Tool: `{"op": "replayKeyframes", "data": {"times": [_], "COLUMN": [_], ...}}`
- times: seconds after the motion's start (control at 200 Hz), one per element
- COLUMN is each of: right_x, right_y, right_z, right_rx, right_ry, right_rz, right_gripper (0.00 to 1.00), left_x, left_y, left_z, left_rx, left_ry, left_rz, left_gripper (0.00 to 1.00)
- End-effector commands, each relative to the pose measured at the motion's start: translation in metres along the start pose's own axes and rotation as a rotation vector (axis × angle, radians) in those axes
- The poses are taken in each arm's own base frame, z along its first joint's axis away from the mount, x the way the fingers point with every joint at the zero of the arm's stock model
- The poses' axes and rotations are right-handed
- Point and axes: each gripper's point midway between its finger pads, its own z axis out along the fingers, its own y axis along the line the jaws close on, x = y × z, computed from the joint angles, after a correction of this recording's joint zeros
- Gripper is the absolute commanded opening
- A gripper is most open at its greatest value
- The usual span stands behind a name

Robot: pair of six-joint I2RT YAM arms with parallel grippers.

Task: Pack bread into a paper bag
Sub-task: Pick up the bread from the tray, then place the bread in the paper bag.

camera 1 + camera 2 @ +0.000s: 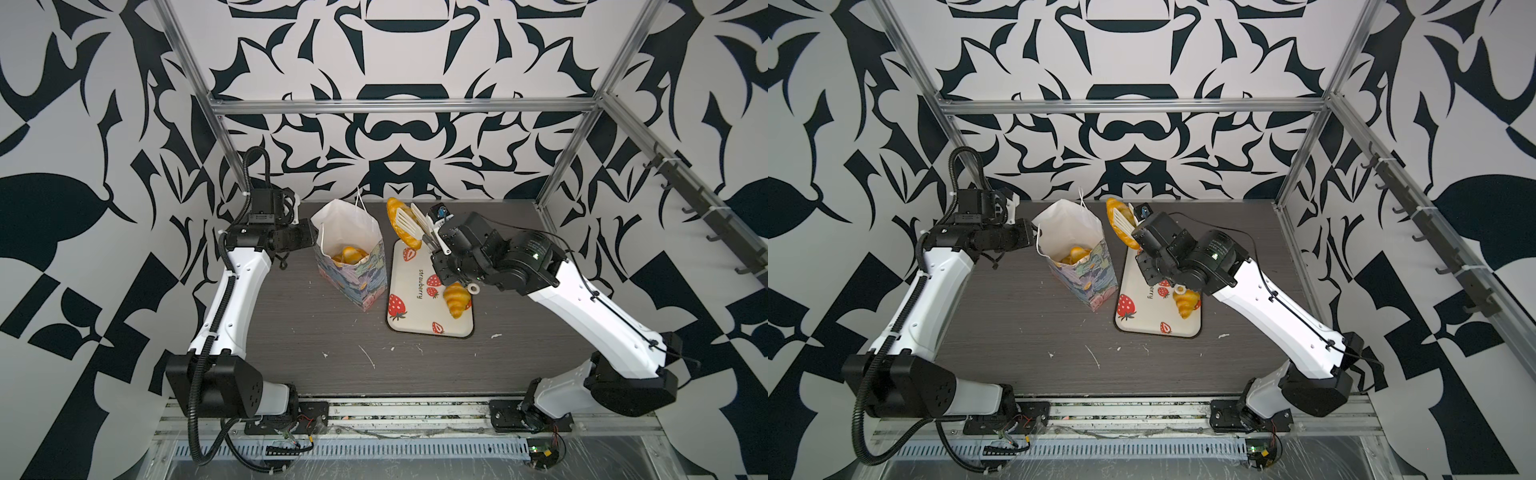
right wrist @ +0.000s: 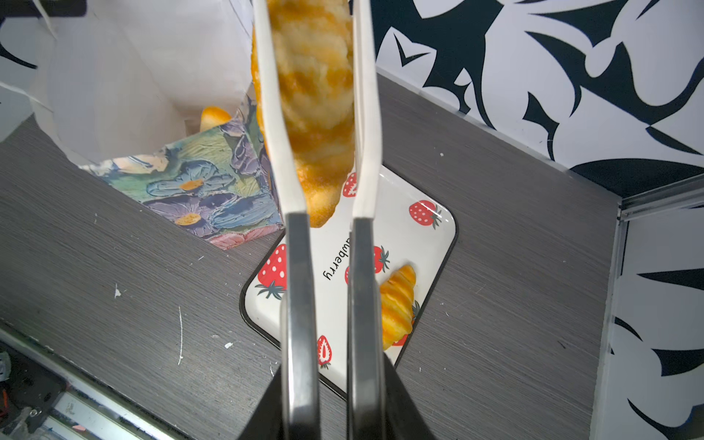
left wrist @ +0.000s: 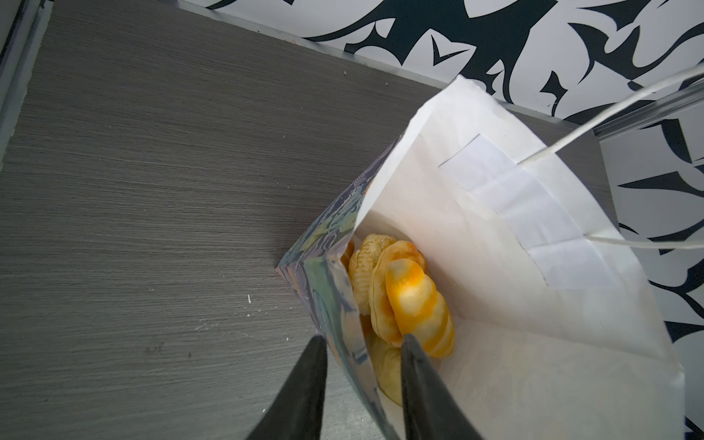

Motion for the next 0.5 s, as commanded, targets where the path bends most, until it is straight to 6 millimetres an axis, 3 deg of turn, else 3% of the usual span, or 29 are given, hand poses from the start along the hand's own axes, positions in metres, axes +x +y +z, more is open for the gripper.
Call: {"op": "replayKeyframes", "data": {"times": [0.0, 0.495], "right_x": [-0.03, -0.059], "right_y": [0.007, 0.052], "right_z": [-0.014, -0.013], "right_rx": [-0.036, -0.15], "right_ry": [-0.104, -0.158], "right_rz": [0.009, -0.035], "right_gripper": [0.32, 0.32], "left_x": [0.008, 0.003], "left_y": [0.001, 0.002], "left_z": [-0.007, -0.02], "left_rx": [-0.01, -0.035], "left_ry": [0.009, -0.029], "left_rz": [0.0, 0.01], "left_gripper": [0.36, 0.36]}}
